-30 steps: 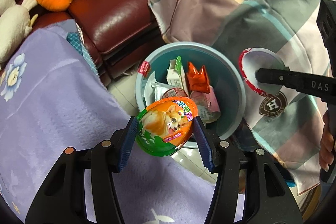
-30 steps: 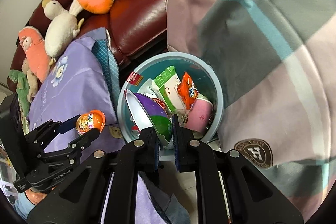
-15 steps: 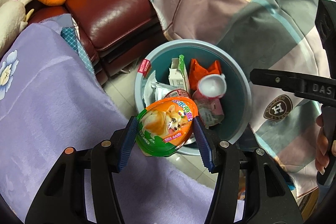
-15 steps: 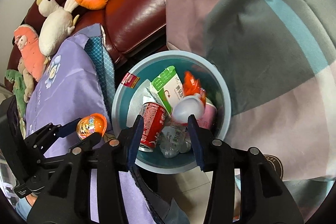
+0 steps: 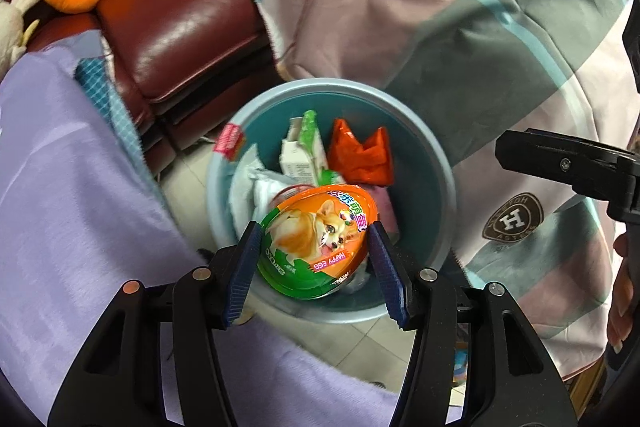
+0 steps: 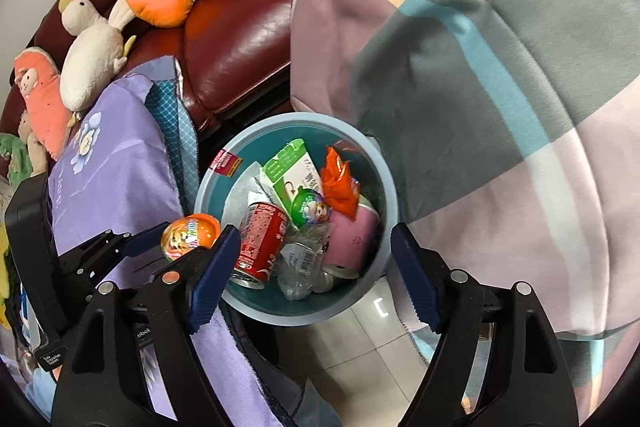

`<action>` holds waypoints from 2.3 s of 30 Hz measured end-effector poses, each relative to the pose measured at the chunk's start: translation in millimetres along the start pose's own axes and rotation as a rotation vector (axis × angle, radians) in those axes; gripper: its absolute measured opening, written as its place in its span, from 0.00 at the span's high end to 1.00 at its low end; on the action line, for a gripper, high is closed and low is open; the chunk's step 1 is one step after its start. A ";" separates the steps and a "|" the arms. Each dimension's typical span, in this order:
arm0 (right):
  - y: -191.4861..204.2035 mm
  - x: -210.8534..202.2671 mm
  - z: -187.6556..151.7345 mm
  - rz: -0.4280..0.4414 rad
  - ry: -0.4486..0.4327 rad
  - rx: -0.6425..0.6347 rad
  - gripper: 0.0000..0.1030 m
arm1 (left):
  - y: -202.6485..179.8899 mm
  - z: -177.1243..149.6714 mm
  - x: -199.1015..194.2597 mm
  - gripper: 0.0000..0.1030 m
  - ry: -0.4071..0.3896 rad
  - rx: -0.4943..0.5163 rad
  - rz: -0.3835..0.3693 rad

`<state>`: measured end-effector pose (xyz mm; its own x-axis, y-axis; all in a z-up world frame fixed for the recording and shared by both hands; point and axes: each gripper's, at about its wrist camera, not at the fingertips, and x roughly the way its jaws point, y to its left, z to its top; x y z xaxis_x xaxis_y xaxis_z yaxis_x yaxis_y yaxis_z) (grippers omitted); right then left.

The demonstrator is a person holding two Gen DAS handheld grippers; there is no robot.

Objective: Collect trash

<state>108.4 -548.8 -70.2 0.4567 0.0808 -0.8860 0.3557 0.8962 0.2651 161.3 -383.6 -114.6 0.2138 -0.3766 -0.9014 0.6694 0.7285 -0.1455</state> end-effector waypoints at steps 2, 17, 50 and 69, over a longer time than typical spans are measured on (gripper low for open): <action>-2.1 -2.6 -0.4 -0.007 -0.003 0.005 0.28 | -5.5 2.9 2.9 0.46 0.002 0.009 -0.013; 2.1 -16.2 -6.2 -0.038 -0.001 -0.006 0.23 | 3.2 -6.0 -17.4 0.12 -0.027 -0.033 0.017; 106.4 -97.1 -118.6 0.015 -0.039 -0.205 0.07 | 56.2 -134.4 -185.9 0.04 -0.183 -0.227 0.159; 136.3 -93.4 -165.2 -0.006 -0.043 -0.298 0.07 | 73.3 -184.0 -205.9 0.04 -0.209 -0.319 0.231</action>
<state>-20.4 -362.1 -14.2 0.4917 0.0626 -0.8685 0.1065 0.9856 0.1314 35.4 -147.4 -14.7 0.4937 -0.2668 -0.8277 0.3412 0.9349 -0.0978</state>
